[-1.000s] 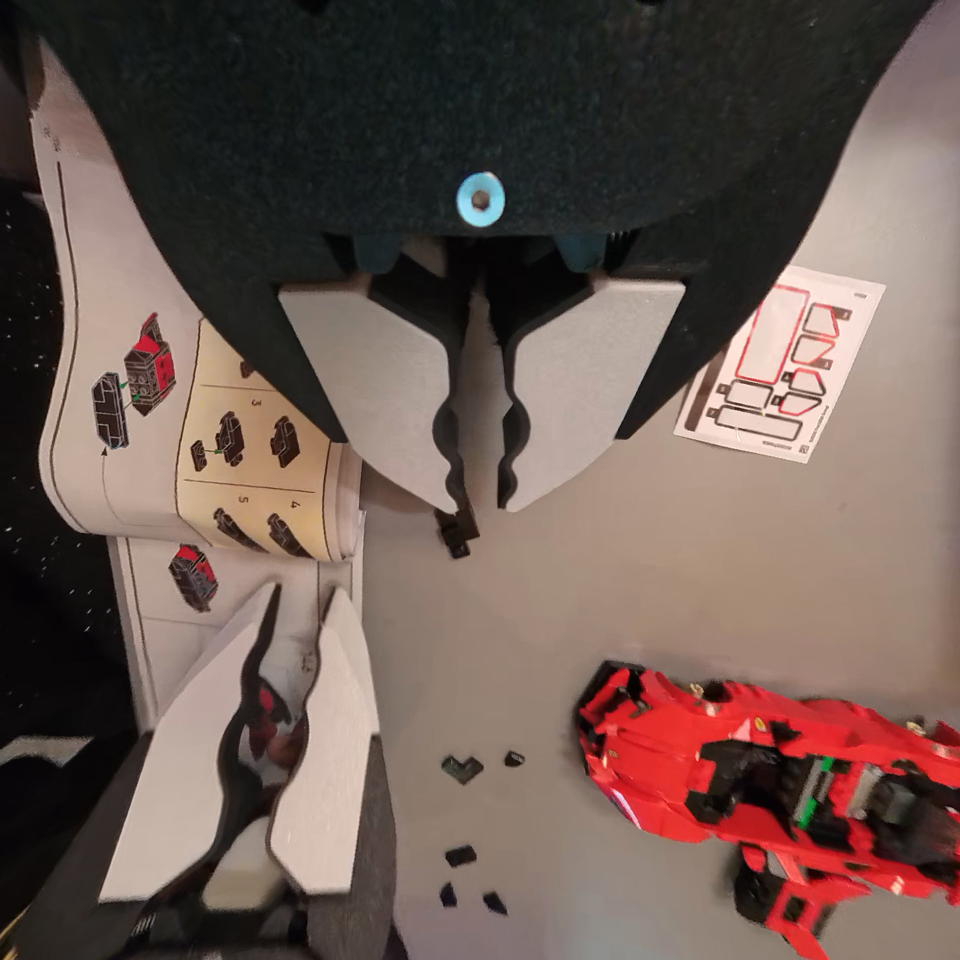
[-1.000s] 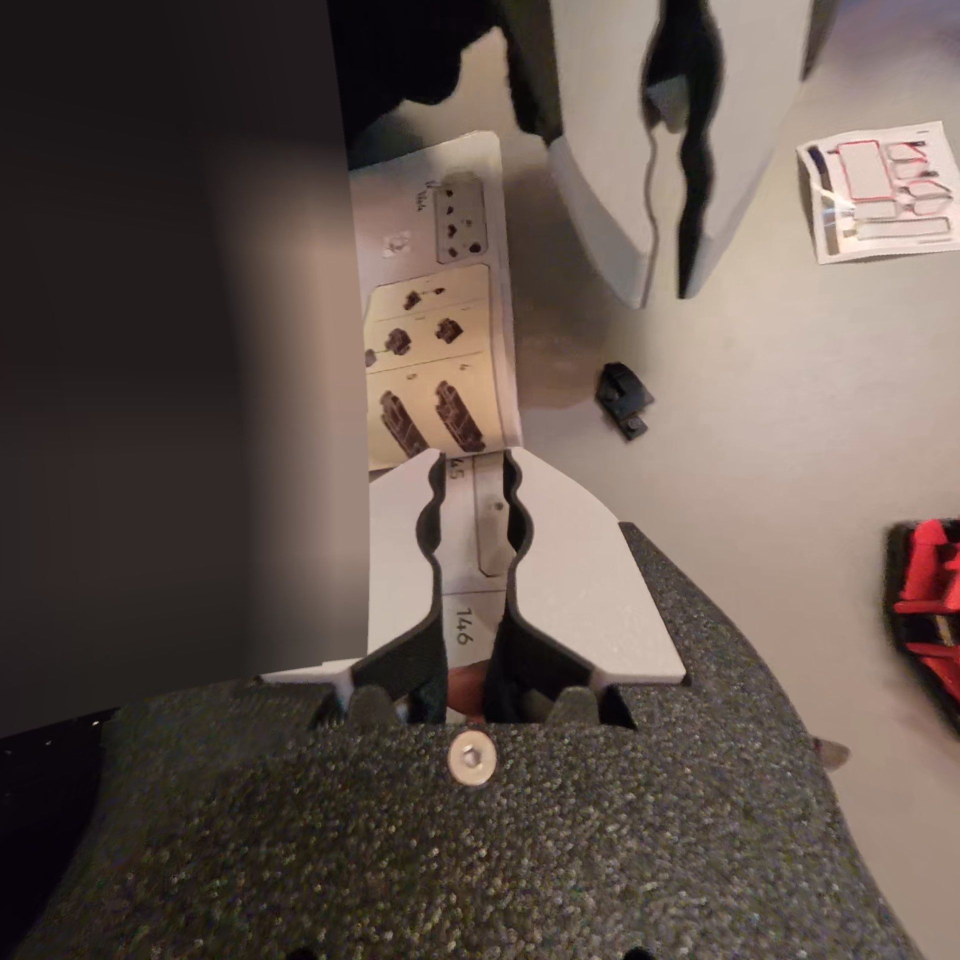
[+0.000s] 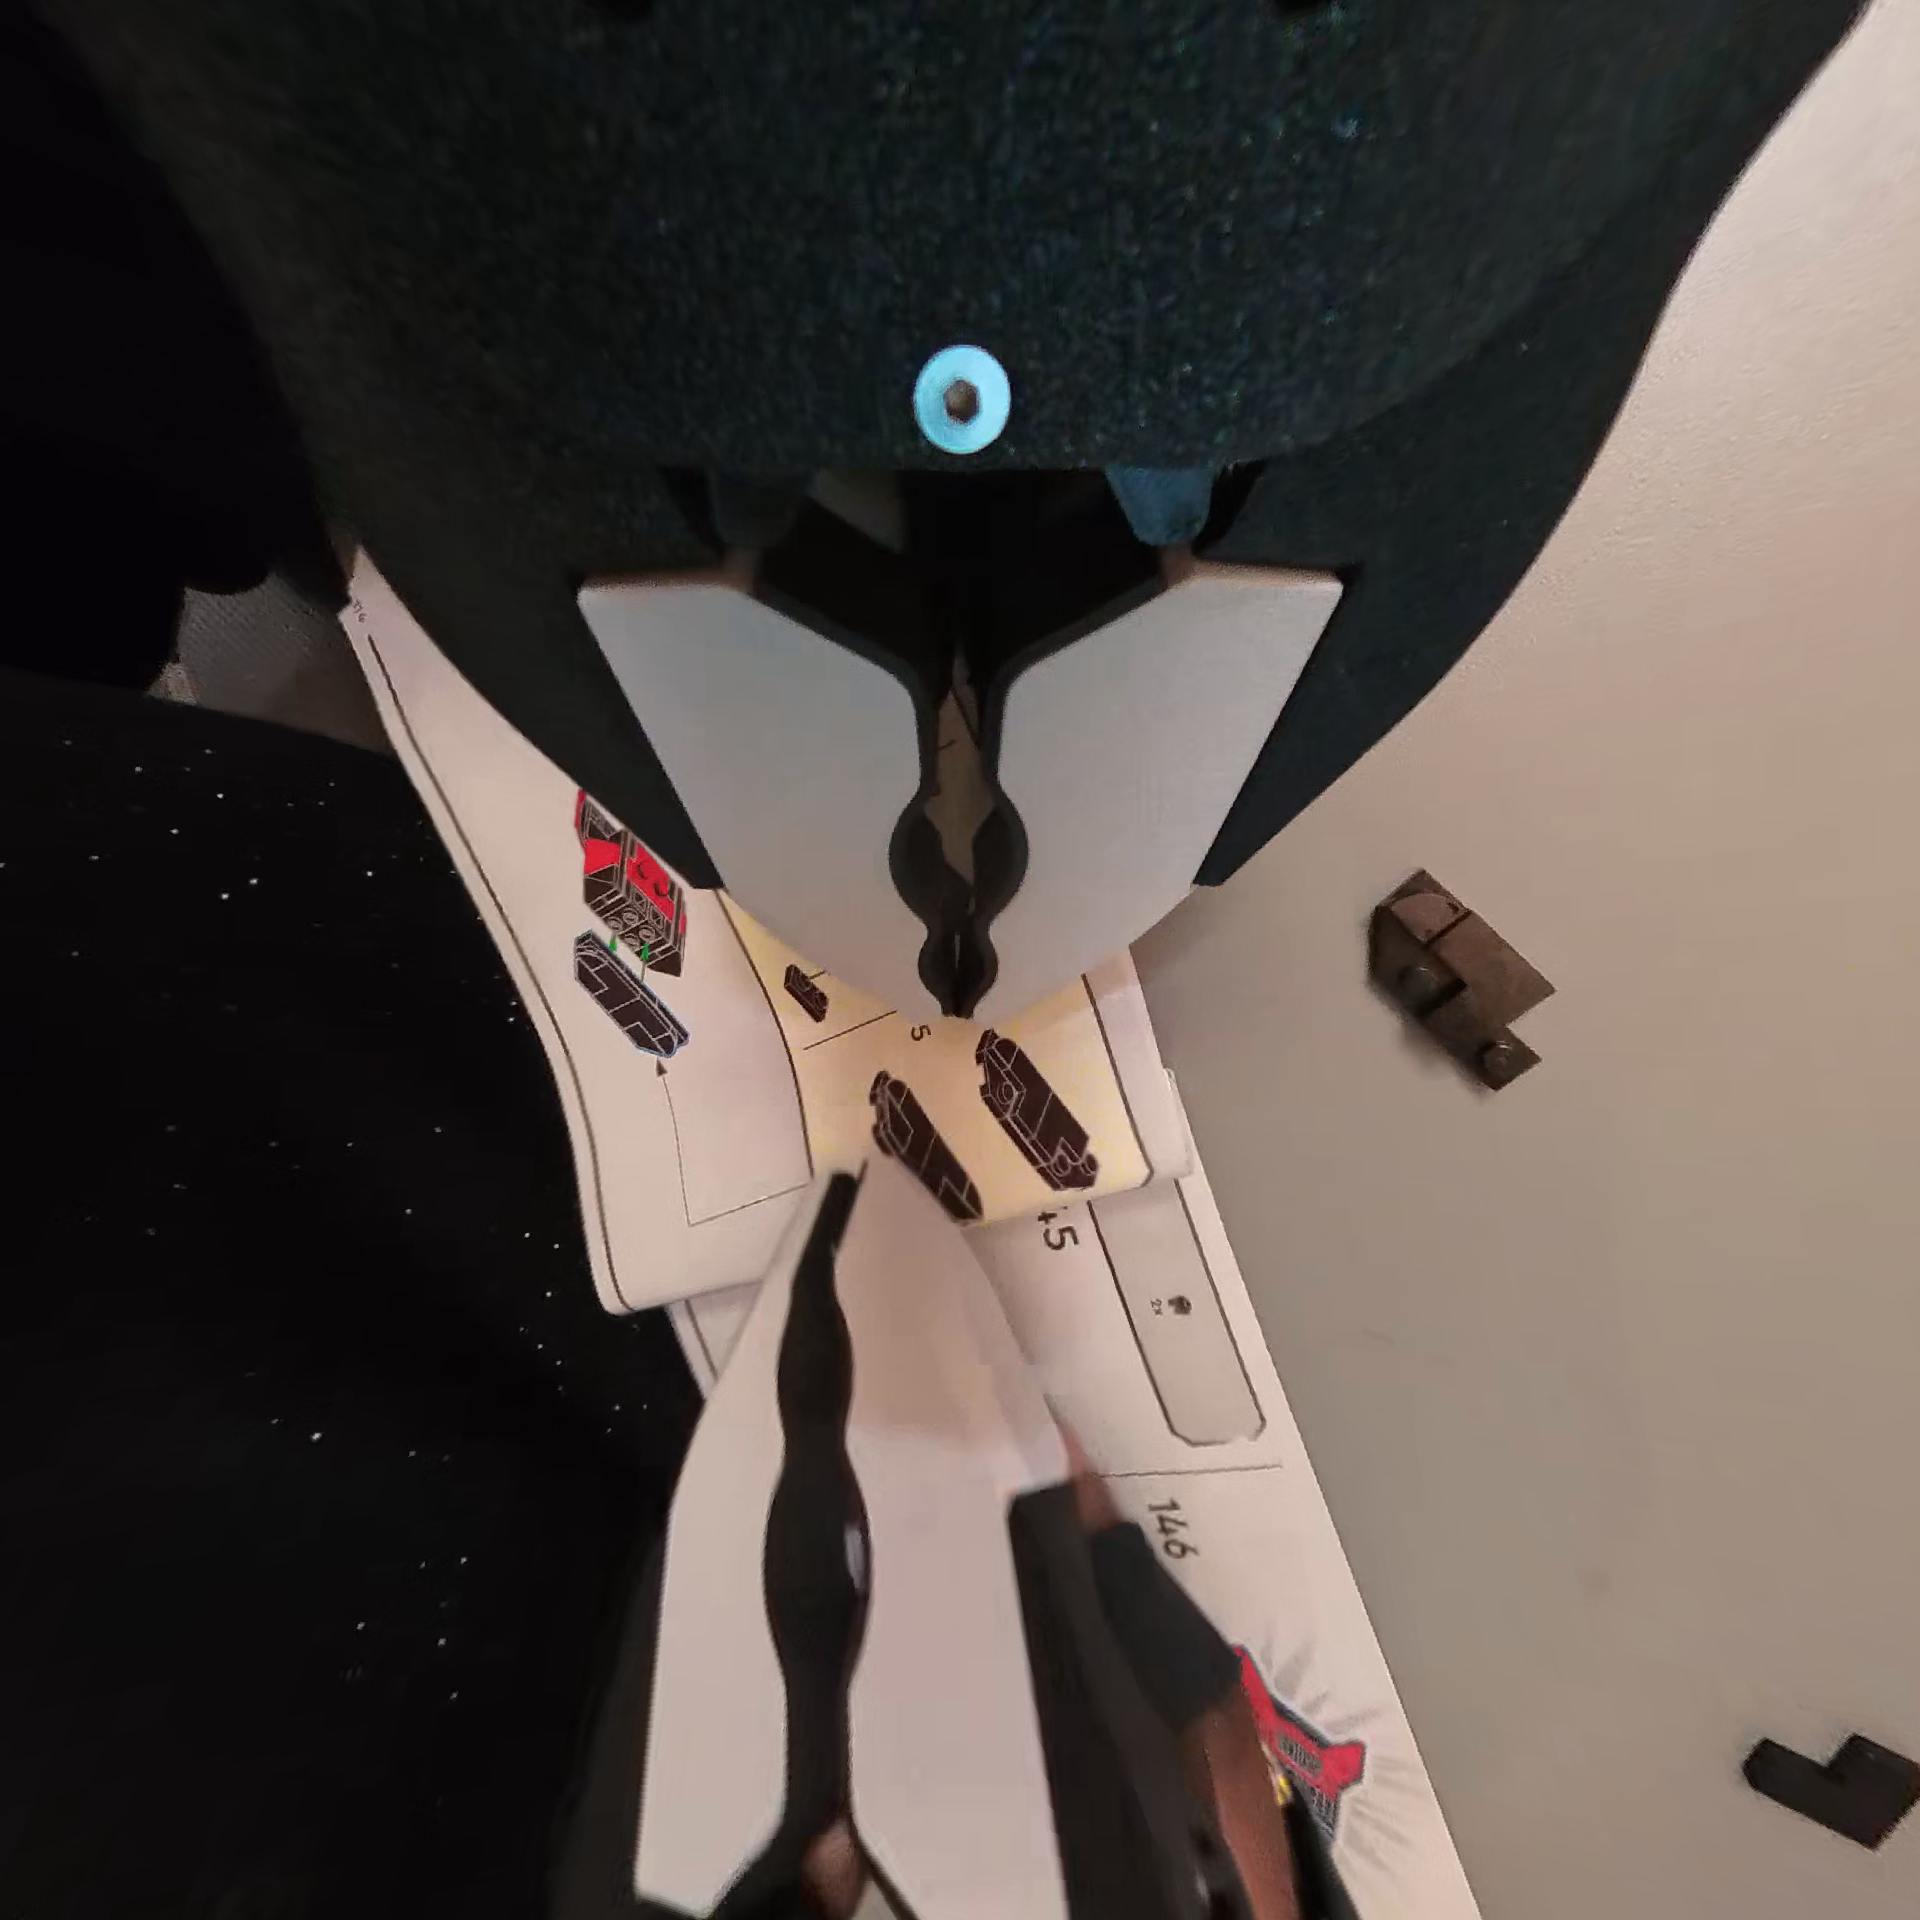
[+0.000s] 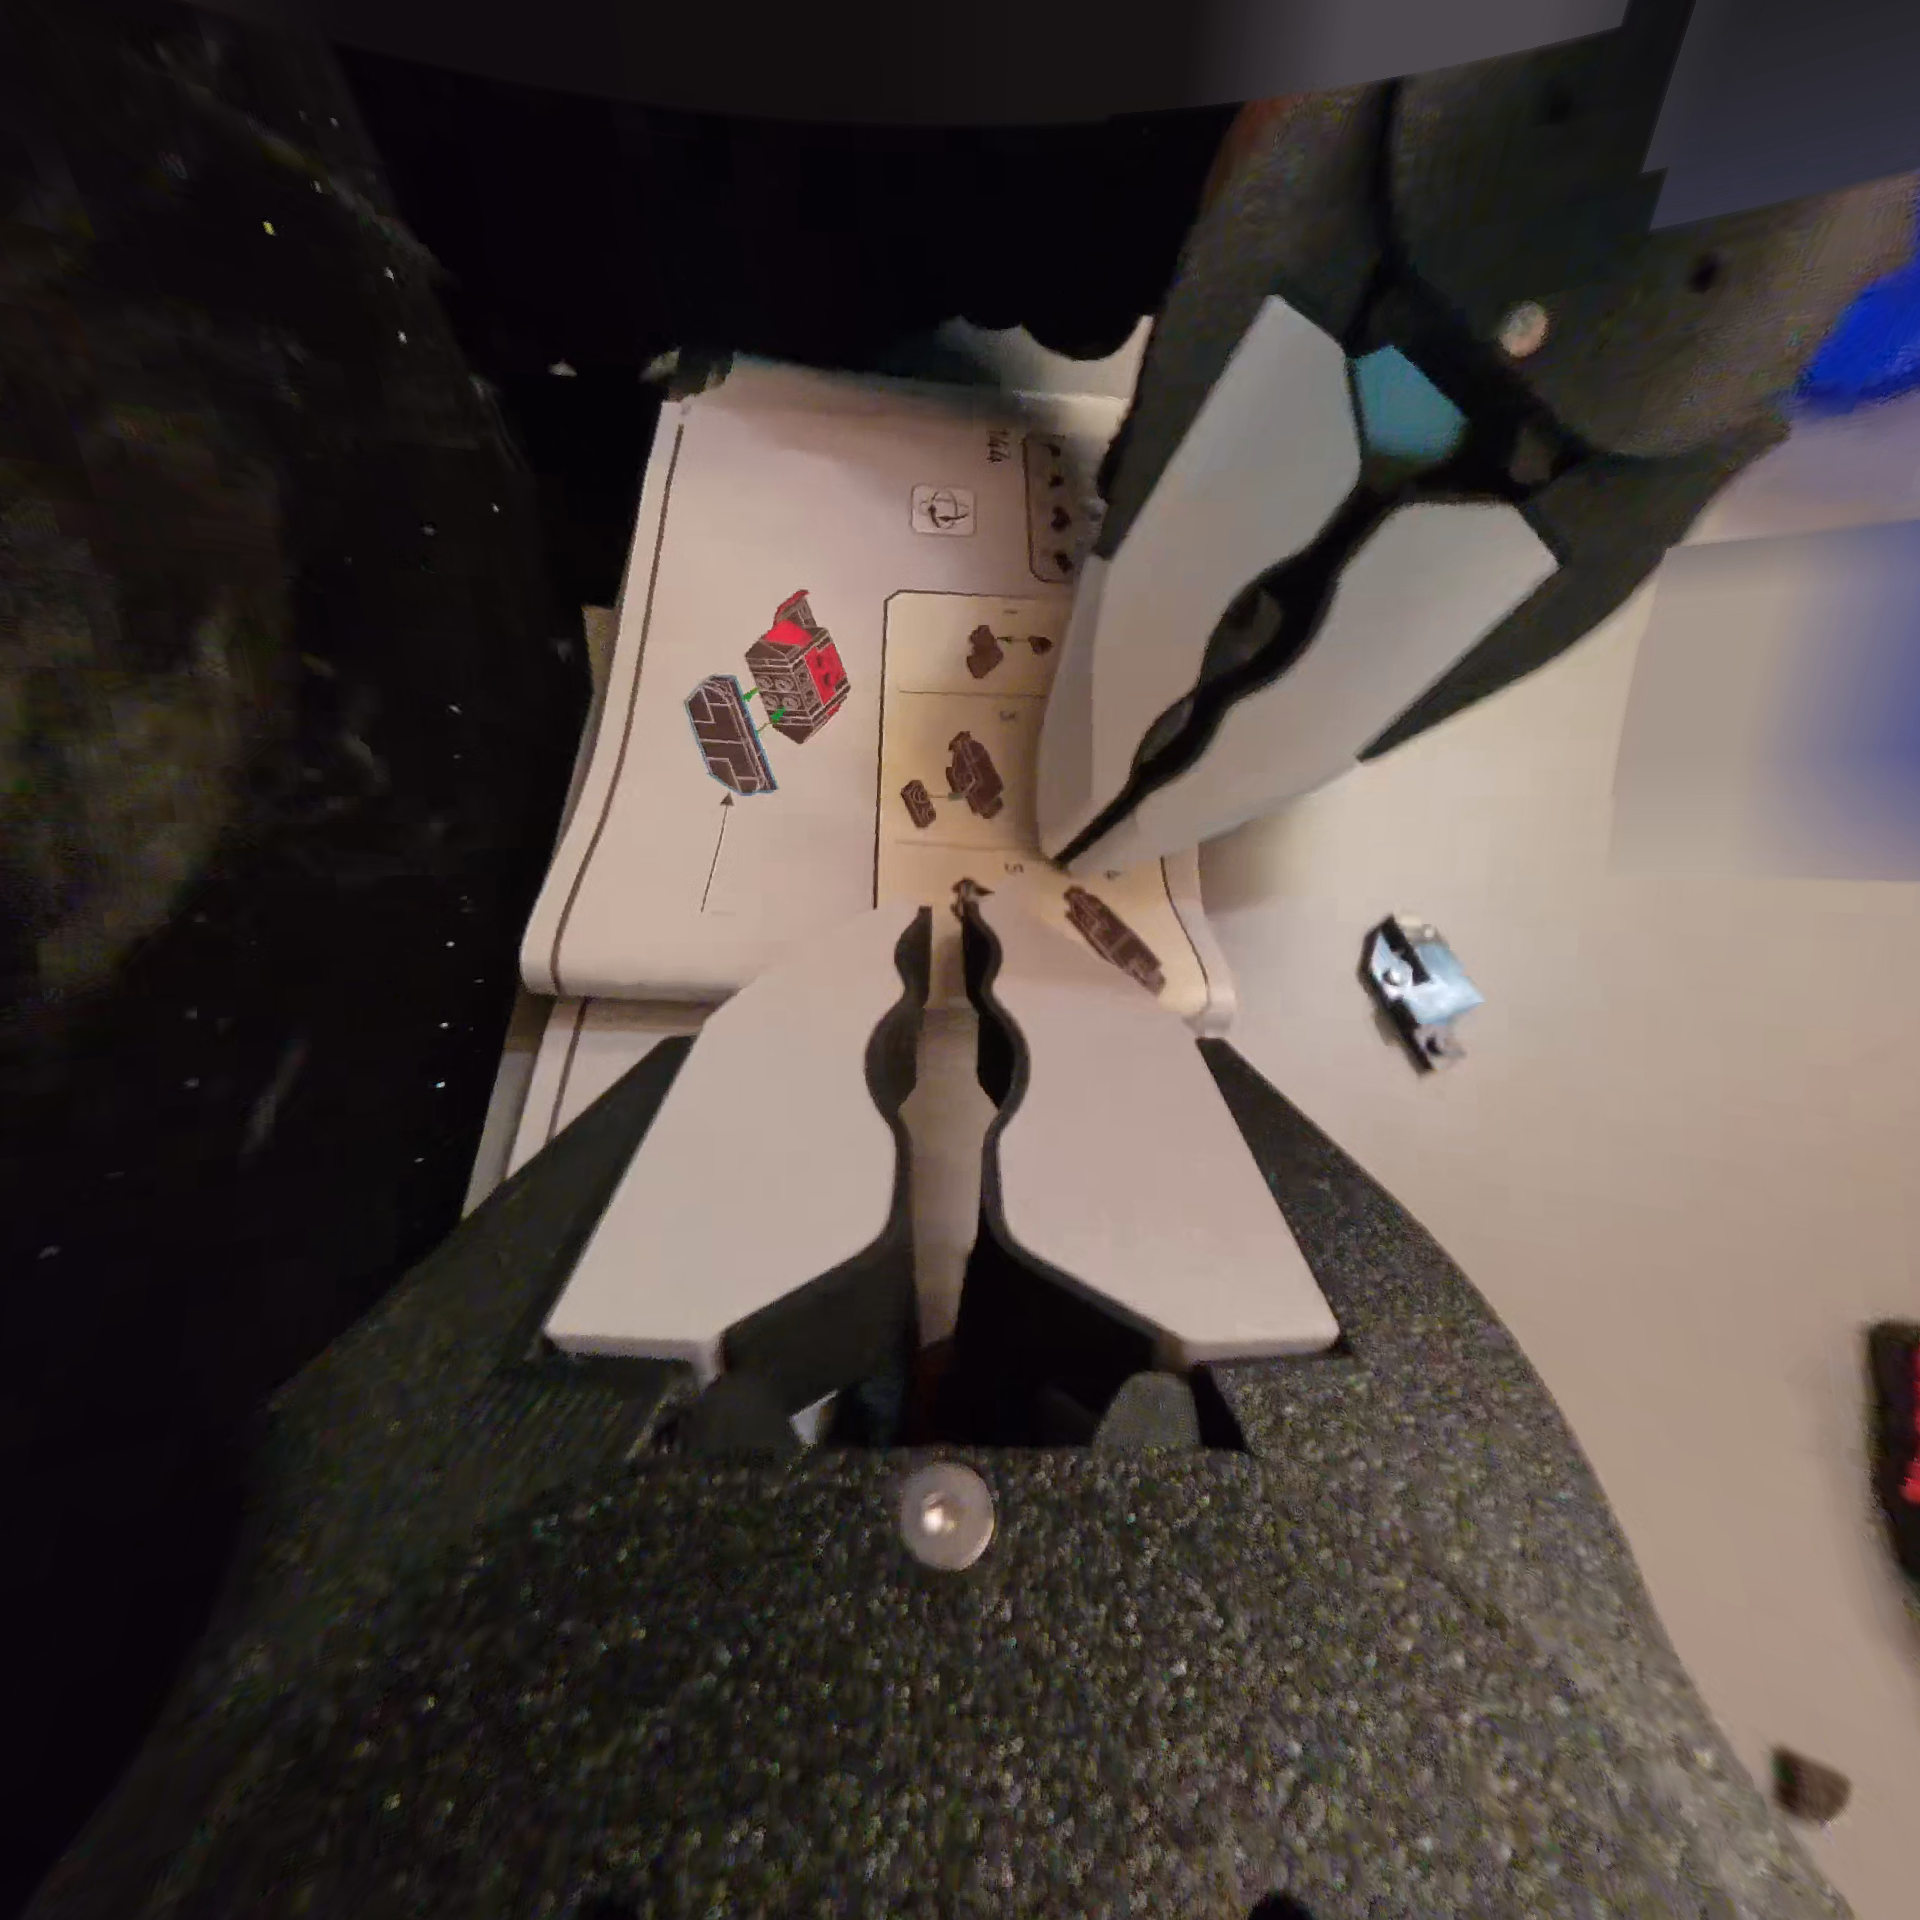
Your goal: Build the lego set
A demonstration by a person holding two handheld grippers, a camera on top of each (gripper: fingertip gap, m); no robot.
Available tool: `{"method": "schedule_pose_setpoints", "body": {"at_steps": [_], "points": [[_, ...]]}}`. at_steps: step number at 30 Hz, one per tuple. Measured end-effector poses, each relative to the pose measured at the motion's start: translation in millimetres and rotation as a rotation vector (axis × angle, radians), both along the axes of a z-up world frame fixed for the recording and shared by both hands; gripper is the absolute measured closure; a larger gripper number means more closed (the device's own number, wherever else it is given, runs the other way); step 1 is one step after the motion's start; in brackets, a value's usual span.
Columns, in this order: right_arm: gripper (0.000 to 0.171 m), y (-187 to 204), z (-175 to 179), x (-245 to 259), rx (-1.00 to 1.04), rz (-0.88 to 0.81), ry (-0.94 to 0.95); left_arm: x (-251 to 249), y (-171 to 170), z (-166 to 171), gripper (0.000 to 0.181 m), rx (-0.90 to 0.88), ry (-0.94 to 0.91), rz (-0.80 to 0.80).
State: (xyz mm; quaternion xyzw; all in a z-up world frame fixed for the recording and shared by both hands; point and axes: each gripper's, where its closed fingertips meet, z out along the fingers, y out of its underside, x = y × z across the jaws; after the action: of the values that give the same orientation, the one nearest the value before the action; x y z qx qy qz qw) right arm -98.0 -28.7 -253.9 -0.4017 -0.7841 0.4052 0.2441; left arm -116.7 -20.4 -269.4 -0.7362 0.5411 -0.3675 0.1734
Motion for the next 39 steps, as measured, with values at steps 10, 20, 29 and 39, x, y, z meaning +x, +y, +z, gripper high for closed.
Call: {"method": "schedule_pose_setpoints", "body": {"at_steps": [10,20,29,39], "points": [[0.170,4,-11,3,-0.061,-0.030,-0.101,0,1,0,0.181,0.004,0.008,0.013],[0.170,4,-11,2,-0.092,-0.032,-0.125,0,1,-1,0.181,-0.029,-0.007,0.033],[0.171,2,-8,4,-0.118,-0.013,-0.115,0,2,-1,0.181,-0.035,-0.019,0.039],[0.164,9,5,6,-0.190,-0.034,-0.054,0,2,0,0.181,-0.043,-0.027,0.043]]}}
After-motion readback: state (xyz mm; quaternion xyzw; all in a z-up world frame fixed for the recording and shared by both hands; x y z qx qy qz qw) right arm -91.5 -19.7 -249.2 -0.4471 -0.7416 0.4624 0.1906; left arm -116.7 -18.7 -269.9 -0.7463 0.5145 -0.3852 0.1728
